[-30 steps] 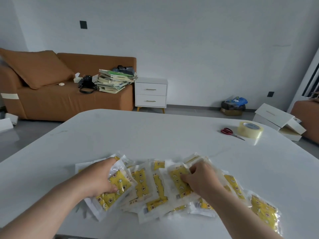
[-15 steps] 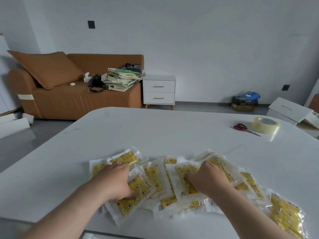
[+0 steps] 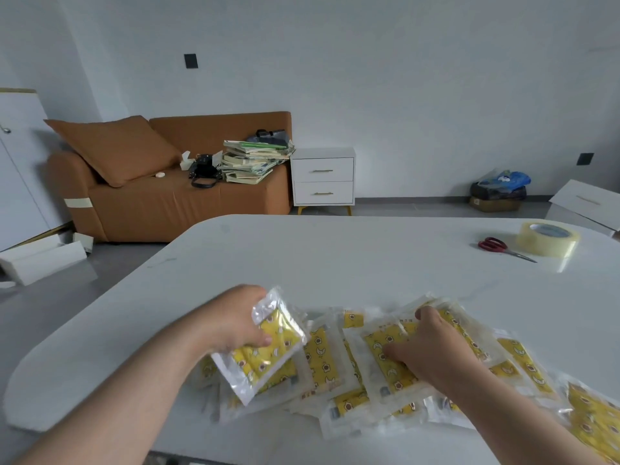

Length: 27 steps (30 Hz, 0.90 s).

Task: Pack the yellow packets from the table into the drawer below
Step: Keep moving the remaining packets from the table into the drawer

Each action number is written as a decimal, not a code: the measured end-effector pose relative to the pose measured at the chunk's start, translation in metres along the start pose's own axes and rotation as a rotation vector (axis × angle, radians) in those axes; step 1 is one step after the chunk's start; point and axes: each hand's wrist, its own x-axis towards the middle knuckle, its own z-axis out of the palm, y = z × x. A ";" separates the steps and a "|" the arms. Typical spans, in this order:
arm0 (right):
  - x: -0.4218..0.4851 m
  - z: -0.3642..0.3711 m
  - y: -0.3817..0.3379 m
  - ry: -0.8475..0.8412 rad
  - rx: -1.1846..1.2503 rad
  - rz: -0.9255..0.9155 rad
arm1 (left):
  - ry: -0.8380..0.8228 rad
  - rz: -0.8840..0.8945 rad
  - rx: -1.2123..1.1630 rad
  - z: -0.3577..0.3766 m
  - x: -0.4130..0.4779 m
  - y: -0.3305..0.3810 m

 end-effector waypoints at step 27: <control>0.011 -0.003 0.029 0.009 0.684 -0.182 | 0.033 -0.083 -0.041 0.000 0.080 -0.010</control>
